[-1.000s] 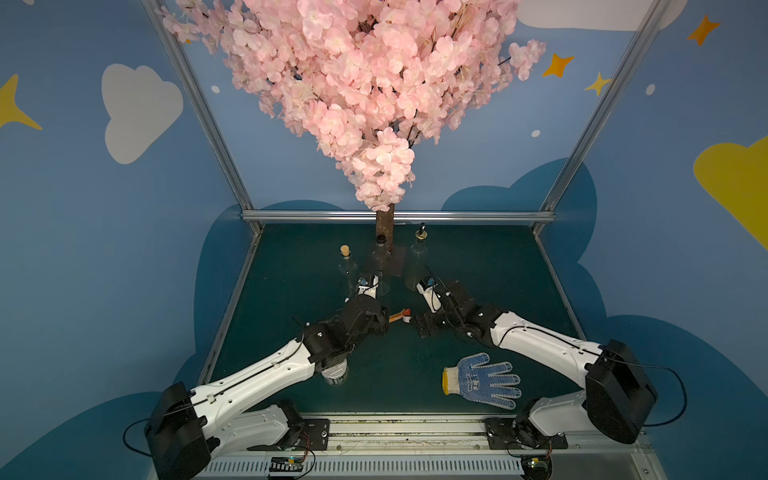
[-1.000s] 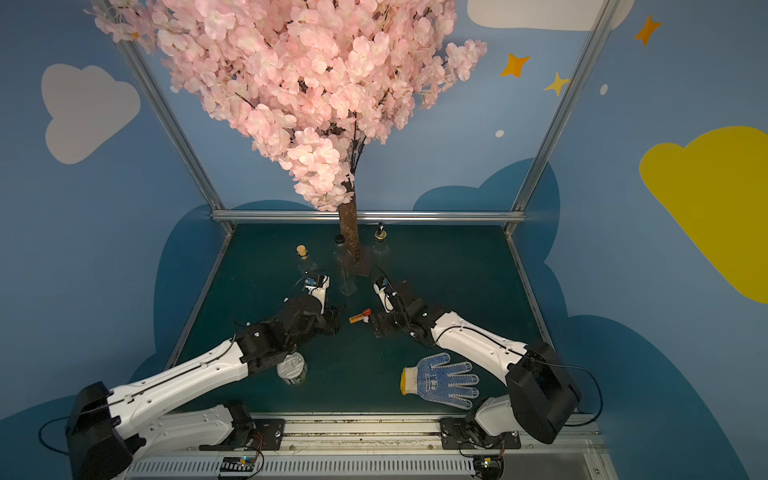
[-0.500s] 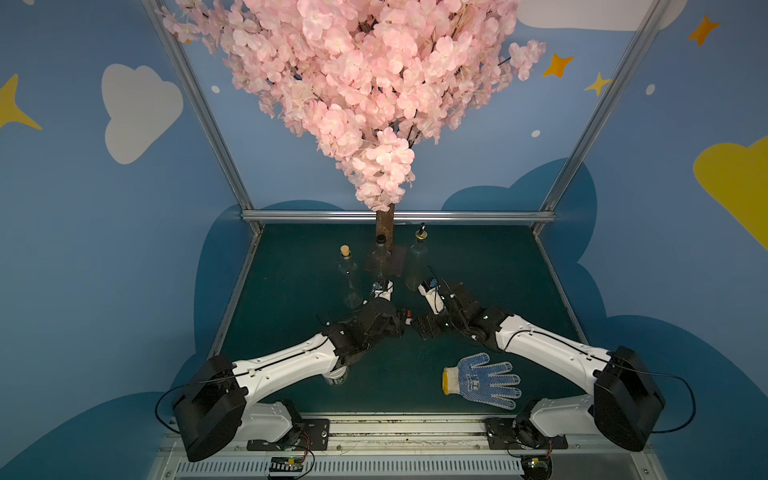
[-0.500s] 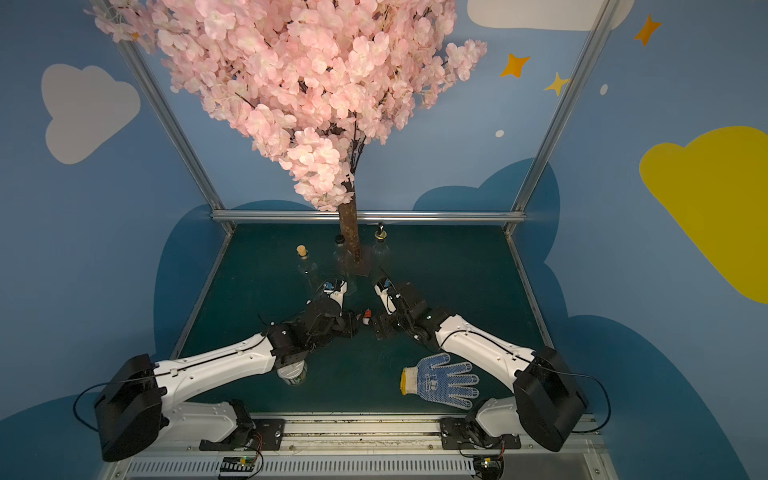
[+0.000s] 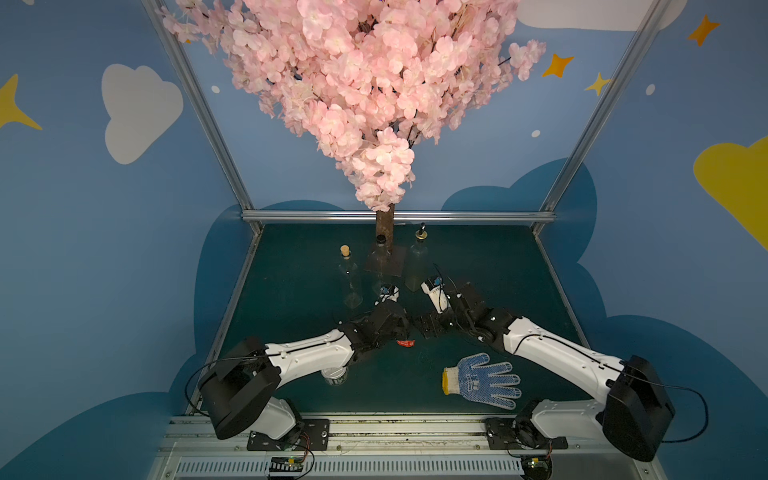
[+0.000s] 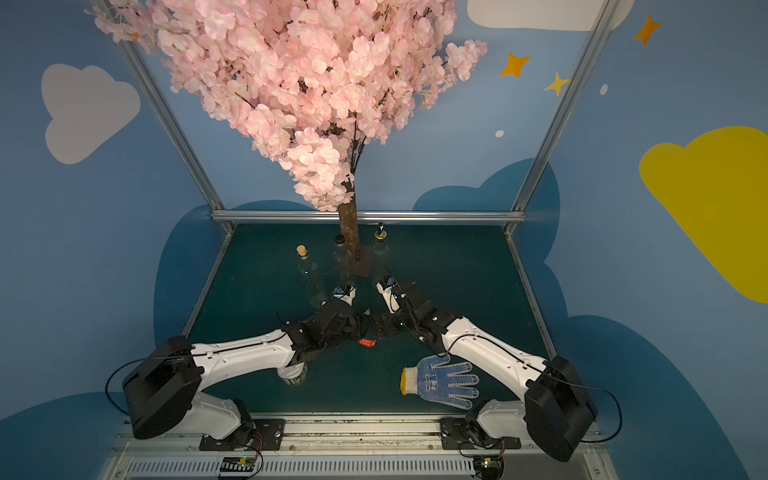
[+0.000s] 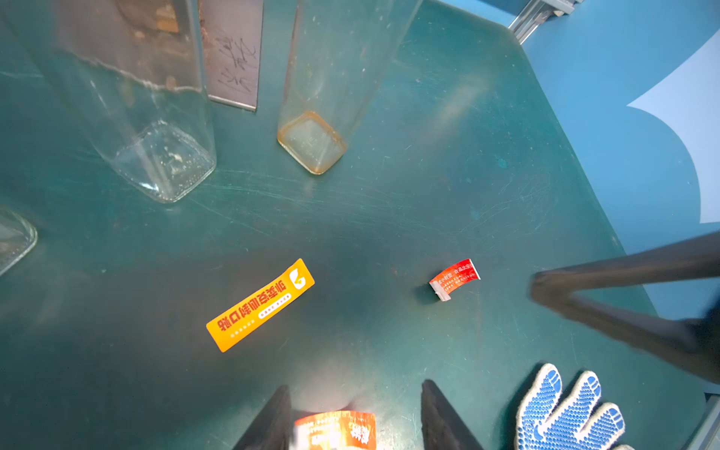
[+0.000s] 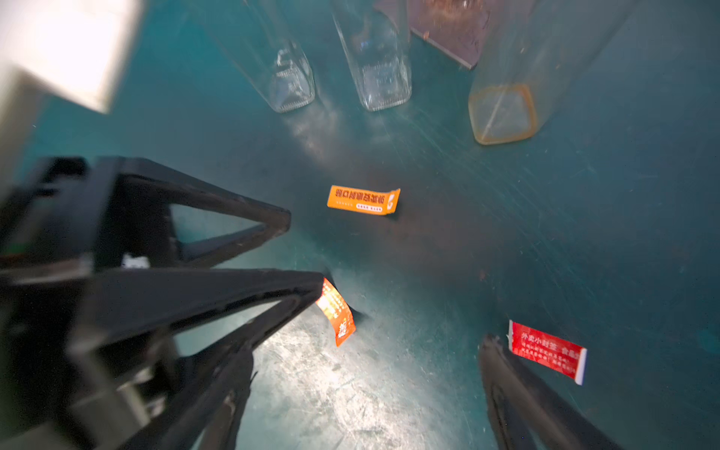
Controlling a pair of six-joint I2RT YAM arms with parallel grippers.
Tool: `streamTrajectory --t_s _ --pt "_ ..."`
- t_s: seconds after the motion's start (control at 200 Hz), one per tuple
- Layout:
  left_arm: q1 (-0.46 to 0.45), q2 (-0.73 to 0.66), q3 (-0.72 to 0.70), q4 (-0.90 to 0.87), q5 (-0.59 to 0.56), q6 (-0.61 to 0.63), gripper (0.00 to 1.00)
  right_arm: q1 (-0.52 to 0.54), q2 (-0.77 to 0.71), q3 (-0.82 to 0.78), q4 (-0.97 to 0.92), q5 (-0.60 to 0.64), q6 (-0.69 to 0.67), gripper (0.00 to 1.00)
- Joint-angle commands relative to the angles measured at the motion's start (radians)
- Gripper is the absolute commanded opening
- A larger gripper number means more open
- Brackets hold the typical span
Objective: Remove the label from the bottle
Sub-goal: Place the label at the center of the board.
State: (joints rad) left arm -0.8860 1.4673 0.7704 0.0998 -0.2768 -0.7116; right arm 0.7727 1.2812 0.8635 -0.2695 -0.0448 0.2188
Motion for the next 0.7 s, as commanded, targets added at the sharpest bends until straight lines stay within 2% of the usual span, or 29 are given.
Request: streamTrajectory --t_s 0.0,0.275,0.501,0.606,0.696 --pt "0.004 -0.033 -0.006 0.011 0.002 -0.005 0.53 -0.004 -0.040 -0.023 -0.001 0.032 0.028 0.90" --pt "-0.001 -0.153 0.053 -0.183 -0.082 0.046 0.54 -0.014 -0.043 -0.016 -0.022 0.118 0.032 0.91" --pt "0.005 -0.312 0.054 -0.443 -0.294 0.008 0.60 -0.028 -0.037 0.011 -0.079 0.193 0.043 0.91" --pt "0.033 -0.393 0.040 -0.540 -0.364 0.000 0.63 -0.041 -0.044 0.014 -0.086 0.202 0.056 0.91" --pt "0.101 -0.451 0.020 -0.573 -0.354 -0.008 0.65 -0.068 -0.050 0.018 -0.083 0.156 0.057 0.91"
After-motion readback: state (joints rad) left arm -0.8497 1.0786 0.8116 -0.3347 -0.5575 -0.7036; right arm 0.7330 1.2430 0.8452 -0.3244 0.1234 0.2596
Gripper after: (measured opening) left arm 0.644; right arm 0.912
